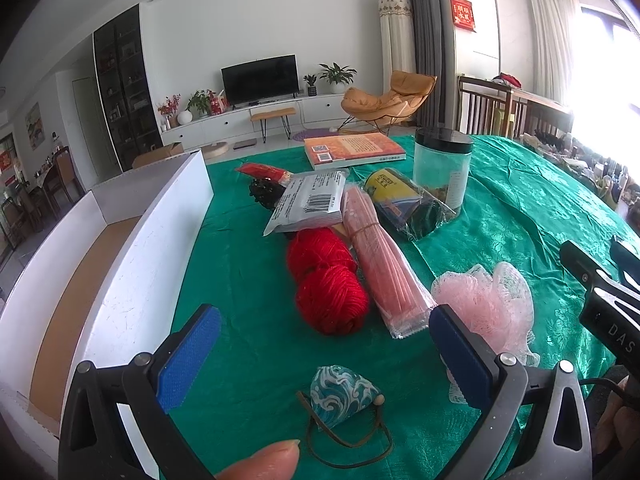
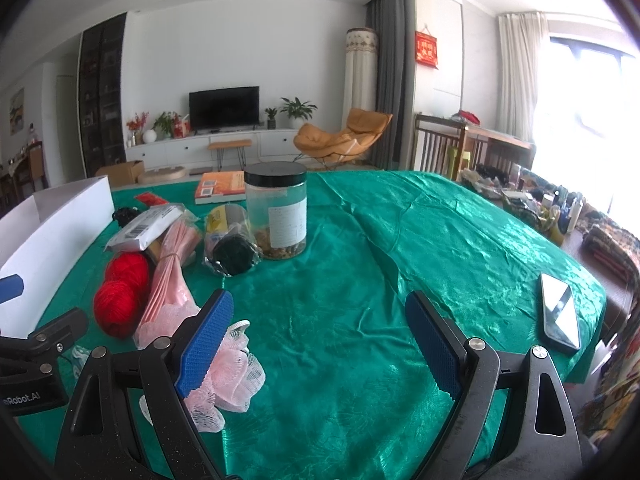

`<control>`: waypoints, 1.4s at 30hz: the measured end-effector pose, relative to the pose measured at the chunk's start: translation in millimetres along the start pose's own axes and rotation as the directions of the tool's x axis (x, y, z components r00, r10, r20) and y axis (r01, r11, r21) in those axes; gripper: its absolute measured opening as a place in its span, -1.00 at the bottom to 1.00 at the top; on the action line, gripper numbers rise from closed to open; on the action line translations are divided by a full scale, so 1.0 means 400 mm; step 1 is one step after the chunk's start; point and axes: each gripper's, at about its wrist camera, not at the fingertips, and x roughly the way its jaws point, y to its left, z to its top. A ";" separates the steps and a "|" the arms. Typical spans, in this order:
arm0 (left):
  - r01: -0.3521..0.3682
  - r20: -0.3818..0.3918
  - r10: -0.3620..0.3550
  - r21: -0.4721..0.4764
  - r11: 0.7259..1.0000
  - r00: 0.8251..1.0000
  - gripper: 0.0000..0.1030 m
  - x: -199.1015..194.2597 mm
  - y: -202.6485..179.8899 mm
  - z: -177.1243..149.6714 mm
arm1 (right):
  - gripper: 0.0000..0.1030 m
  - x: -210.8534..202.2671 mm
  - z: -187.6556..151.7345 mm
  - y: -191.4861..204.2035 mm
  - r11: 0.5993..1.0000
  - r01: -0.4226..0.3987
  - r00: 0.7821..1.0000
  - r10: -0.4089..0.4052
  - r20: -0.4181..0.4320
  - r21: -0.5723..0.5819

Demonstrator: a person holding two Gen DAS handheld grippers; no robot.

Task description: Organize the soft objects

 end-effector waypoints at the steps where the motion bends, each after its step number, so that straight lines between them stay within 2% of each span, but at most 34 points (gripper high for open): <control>1: -0.004 0.003 0.004 -0.002 1.000 1.000 1.00 -0.002 0.005 0.002 | 0.75 0.004 -0.001 -0.013 1.000 -0.001 1.000 0.001 -0.009 0.030; 5: -0.014 0.005 0.014 -0.014 1.000 1.000 1.00 -0.004 0.030 0.004 | 0.75 0.017 -0.006 -0.050 0.993 -0.049 0.998 0.054 -0.045 0.107; 7: -0.021 0.004 0.021 -0.021 1.000 1.000 1.00 -0.009 0.045 0.005 | 0.75 0.021 -0.005 -0.042 0.979 -0.169 0.983 0.176 -0.057 0.116; 8: -0.024 0.006 0.024 -0.026 0.999 1.000 1.00 -0.013 0.053 0.006 | 0.75 0.023 -0.008 -0.029 0.961 -0.255 0.962 0.263 -0.067 0.109; 10: -0.025 0.013 0.026 -0.039 0.999 1.000 1.00 -0.025 0.071 0.008 | 0.75 0.031 -0.015 0.017 0.911 -0.408 0.903 0.412 -0.125 0.056; 11: -0.026 0.016 0.027 -0.045 0.999 1.000 1.00 -0.030 0.079 0.009 | 0.75 0.043 -0.021 0.050 0.881 -0.473 0.864 0.468 -0.187 0.022; 12: -0.027 0.017 0.028 -0.047 0.999 0.999 1.00 -0.033 0.085 0.008 | 0.75 0.066 -0.031 0.086 0.847 -0.531 0.814 0.510 -0.278 -0.001; 13: -0.031 0.017 0.032 -0.046 0.998 0.999 1.00 -0.036 0.090 0.008 | 0.75 0.097 -0.048 0.120 0.826 -0.564 0.767 0.515 -0.383 -0.020; 14: -0.035 0.019 0.035 -0.043 0.998 0.999 1.00 -0.039 0.094 0.006 | 0.73 0.131 -0.062 0.141 0.832 -0.552 0.750 0.470 -0.465 -0.049; 15: -0.038 0.021 0.039 -0.037 0.999 0.999 1.00 -0.041 0.096 0.003 | 0.70 0.161 -0.063 0.135 0.879 -0.469 0.796 0.378 -0.473 -0.087; 16: -0.044 0.023 0.044 -0.030 0.999 0.999 1.00 -0.043 0.097 0.000 | 0.70 0.179 -0.044 0.105 0.929 -0.360 0.858 0.294 -0.422 -0.084; 17: -0.049 0.025 0.049 -0.023 0.999 0.998 1.00 -0.045 0.097 -0.004 | 0.71 0.188 -0.015 0.059 0.961 -0.275 0.904 0.246 -0.351 -0.035; 18: -0.050 0.023 0.051 -0.017 0.999 0.998 1.00 -0.045 0.097 -0.009 | 0.73 0.187 0.017 0.010 0.976 -0.217 0.935 0.215 -0.282 0.025; 19: -0.048 0.018 0.049 -0.011 0.999 0.999 1.00 -0.044 0.097 -0.014 | 0.74 0.180 0.047 -0.038 0.982 -0.169 0.956 0.183 -0.229 0.080; 20: -0.046 0.012 0.046 -0.004 0.999 0.999 1.00 -0.042 0.096 -0.019 | 0.74 0.171 0.071 -0.083 0.980 -0.155 0.965 0.178 -0.195 0.124; 22: -0.047 0.001 0.047 0.008 0.999 0.999 1.00 -0.036 0.094 -0.030 | 0.74 0.138 0.087 -0.134 0.969 -0.177 0.970 0.201 -0.135 0.174; 24: -0.048 -0.016 0.048 0.011 0.999 0.999 1.00 -0.026 0.095 -0.040 | 0.74 0.097 0.067 -0.168 0.971 -0.147 0.984 0.163 -0.076 0.186; 26: -0.043 -0.040 0.044 0.007 0.999 0.998 1.00 -0.018 0.097 -0.048 | 0.74 0.072 0.021 -0.195 0.966 -0.117 0.990 0.133 -0.055 0.229; 28: -0.036 -0.060 0.036 0.002 0.999 0.998 1.00 -0.015 0.102 -0.055 | 0.77 0.077 0.025 -0.223 0.937 -0.168 0.976 0.202 -0.082 0.305; 30: -0.026 -0.064 0.026 0.004 1.000 0.998 1.00 -0.019 0.109 -0.057 | 0.77 0.088 0.036 -0.205 0.935 -0.219 0.958 0.261 -0.122 0.280; 31: -0.015 -0.062 0.015 0.009 1.000 0.998 1.00 -0.024 0.113 -0.057 | 0.77 0.118 0.034 -0.181 0.939 -0.242 0.934 0.294 -0.202 0.246; 32: 0.005 -0.064 -0.004 0.014 1.000 0.998 1.00 -0.027 0.117 -0.059 | 0.76 0.158 0.026 -0.151 0.940 -0.271 0.892 0.326 -0.313 0.208; 33: 0.032 -0.075 -0.030 0.018 0.999 0.997 1.00 -0.028 0.120 -0.062 | 0.74 0.203 0.007 -0.117 0.946 -0.284 0.842 0.324 -0.431 0.156; 34: 0.065 -0.094 -0.063 0.023 0.998 0.994 1.00 -0.025 0.120 -0.067 | 0.74 0.243 -0.004 -0.090 0.954 -0.284 0.794 0.287 -0.536 0.091; 35: 0.089 -0.114 -0.086 0.028 0.996 0.990 1.00 -0.022 0.116 -0.072 | 0.74 0.278 -0.010 -0.074 0.964 -0.267 0.768 0.219 -0.602 0.010; 36: 0.106 -0.127 -0.101 0.032 0.994 0.987 1.00 -0.019 0.112 -0.077 | 0.74 0.306 0.003 -0.070 0.972 -0.225 0.777 0.139 -0.613 -0.065; 37: 0.122 -0.140 -0.116 0.037 0.992 0.983 1.00 -0.015 0.106 -0.081 | 0.74 0.324 0.031 -0.082 0.981 -0.169 0.807 0.080 -0.585 -0.099; 38: 0.130 -0.150 -0.123 0.041 0.991 0.981 1.00 -0.009 0.100 -0.087 | 0.74 0.336 0.067 -0.105 0.990 -0.113 0.837 0.048 -0.545 -0.087; 40: 0.129 -0.162 -0.118 0.058 0.990 0.980 1.00 0.001 0.085 -0.096 | 0.74 0.332 0.142 -0.166 0.999 -0.031 0.898 0.040 -0.438 0.026; 42: 0.122 -0.175 -0.108 0.072 0.990 0.979 1.00 0.016 0.075 -0.104 | 0.74 0.292 0.198 -0.210 0.992 -0.007 0.948 0.048 -0.316 0.128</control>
